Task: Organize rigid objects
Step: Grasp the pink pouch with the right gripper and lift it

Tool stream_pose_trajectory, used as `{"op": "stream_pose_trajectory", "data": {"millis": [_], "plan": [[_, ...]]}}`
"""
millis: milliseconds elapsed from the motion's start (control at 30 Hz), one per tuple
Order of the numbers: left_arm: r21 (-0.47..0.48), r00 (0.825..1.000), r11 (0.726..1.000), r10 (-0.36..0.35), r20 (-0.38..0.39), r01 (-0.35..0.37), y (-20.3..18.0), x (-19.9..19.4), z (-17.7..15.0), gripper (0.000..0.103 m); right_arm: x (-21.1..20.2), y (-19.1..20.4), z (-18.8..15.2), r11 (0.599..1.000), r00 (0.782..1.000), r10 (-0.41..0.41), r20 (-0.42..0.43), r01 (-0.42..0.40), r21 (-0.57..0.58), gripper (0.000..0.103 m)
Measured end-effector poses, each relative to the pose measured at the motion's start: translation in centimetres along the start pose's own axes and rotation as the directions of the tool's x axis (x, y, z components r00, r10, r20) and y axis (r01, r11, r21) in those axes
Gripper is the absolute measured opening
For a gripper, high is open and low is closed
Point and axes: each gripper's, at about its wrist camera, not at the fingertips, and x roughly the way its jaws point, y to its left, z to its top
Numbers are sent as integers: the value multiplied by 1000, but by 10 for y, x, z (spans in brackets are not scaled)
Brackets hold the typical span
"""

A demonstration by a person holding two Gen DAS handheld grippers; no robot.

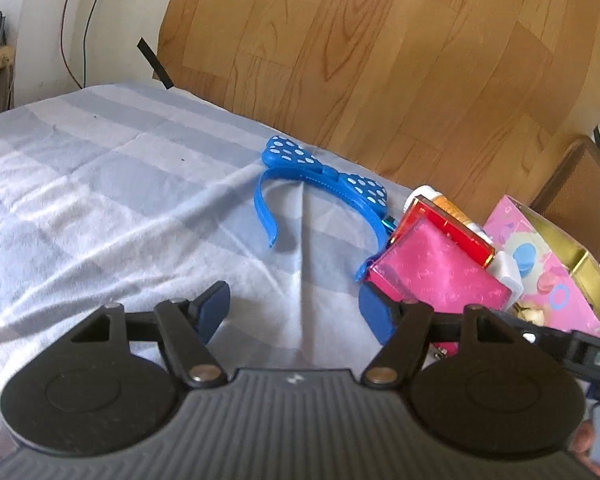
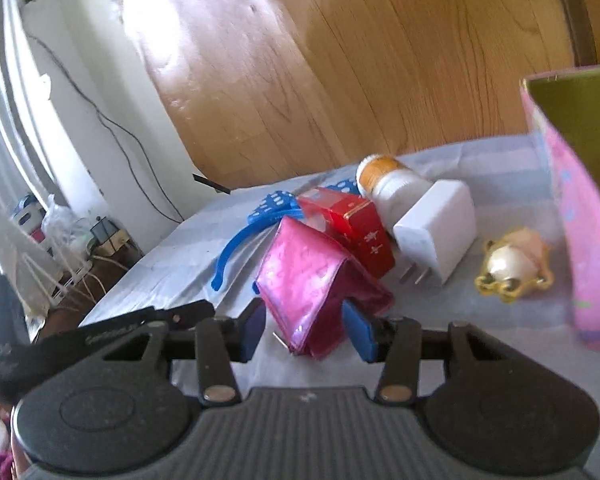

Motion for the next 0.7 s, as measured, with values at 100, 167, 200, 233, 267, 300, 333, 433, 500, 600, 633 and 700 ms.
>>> {"op": "stream_pose_trajectory", "data": {"millis": [100,167,200,233,267,300,333,433,500,600,633,700], "plan": [[11,1000,1000,5,2,-5,-2,1,-1,73,14,5,0,1000,1000,0,-14,0,16,44],[14,1000,1000,4,2,-4,-2,2,0,73,19,9,-1,1000,1000,-7,-18,7,12,38],[13,1000,1000,3,2,-3,-2,2,0,73,21,11,-1,1000,1000,-15,-22,15,11,34],[12,1000,1000,4,2,-4,-2,2,0,73,24,11,-1,1000,999,-26,-31,27,12,19],[11,1000,1000,4,2,-4,-2,2,-1,73,23,11,-2,999,999,-30,-39,31,18,18],[11,1000,1000,4,2,-4,-2,2,-1,73,23,10,-3,999,999,-23,-38,24,27,18],[12,1000,1000,5,2,-5,-2,2,-1,73,20,9,-3,999,999,-18,-38,19,33,16],[13,1000,1000,6,3,-6,-2,2,-1,73,10,10,-9,999,999,-4,-49,5,33,13],[14,1000,1000,4,2,-4,-1,3,0,73,-5,10,-15,1000,998,8,-59,-6,28,12],[23,1000,1000,5,-1,-5,-2,2,0,73,-38,4,-28,999,997,36,-74,-34,31,12],[29,1000,1000,0,-1,0,-2,1,0,73,-52,1,-33,999,996,40,-80,-37,33,12],[52,1000,998,-28,-1,28,-4,0,0,73,-82,-11,-41,999,996,26,-86,-23,40,12]]}}
